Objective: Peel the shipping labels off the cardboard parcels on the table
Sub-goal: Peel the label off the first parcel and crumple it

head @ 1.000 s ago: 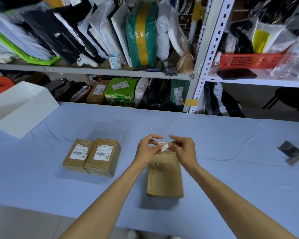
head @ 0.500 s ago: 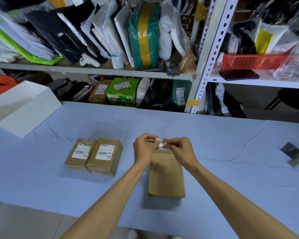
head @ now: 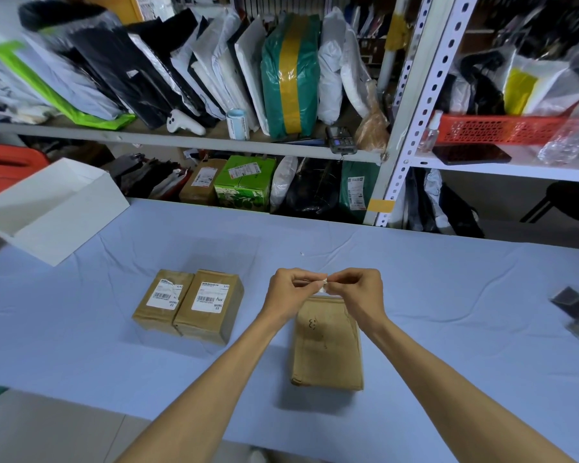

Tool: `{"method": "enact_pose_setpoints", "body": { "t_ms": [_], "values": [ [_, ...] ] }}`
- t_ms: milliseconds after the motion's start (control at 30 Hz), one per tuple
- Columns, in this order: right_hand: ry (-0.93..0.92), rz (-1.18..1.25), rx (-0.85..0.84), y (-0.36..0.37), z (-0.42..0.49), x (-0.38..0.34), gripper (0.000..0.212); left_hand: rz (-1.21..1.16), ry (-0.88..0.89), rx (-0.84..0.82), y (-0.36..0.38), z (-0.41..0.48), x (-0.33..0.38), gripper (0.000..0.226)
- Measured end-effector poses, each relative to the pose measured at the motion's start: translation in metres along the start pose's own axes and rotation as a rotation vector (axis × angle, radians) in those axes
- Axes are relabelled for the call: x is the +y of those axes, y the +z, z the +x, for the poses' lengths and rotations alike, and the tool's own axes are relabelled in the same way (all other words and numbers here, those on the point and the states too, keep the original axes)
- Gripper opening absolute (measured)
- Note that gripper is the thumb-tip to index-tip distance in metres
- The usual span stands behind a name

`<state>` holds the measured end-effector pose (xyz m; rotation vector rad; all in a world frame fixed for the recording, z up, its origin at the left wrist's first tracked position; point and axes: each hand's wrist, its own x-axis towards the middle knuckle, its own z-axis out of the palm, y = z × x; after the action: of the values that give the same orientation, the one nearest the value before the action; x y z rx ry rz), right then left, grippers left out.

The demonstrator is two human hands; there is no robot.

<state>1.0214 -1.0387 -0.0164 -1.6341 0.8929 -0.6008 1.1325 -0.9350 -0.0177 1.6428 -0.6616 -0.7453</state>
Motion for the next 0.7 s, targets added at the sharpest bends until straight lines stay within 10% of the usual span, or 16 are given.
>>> {"method": "enact_pose_setpoints", "body": {
  "t_ms": [700],
  "values": [
    [-0.212, -0.139, -0.108, 0.016, -0.013, -0.019, 0.012, 0.101, -0.011, 0.189, -0.003, 0.007, 0.003, 0.028]
  ]
}}
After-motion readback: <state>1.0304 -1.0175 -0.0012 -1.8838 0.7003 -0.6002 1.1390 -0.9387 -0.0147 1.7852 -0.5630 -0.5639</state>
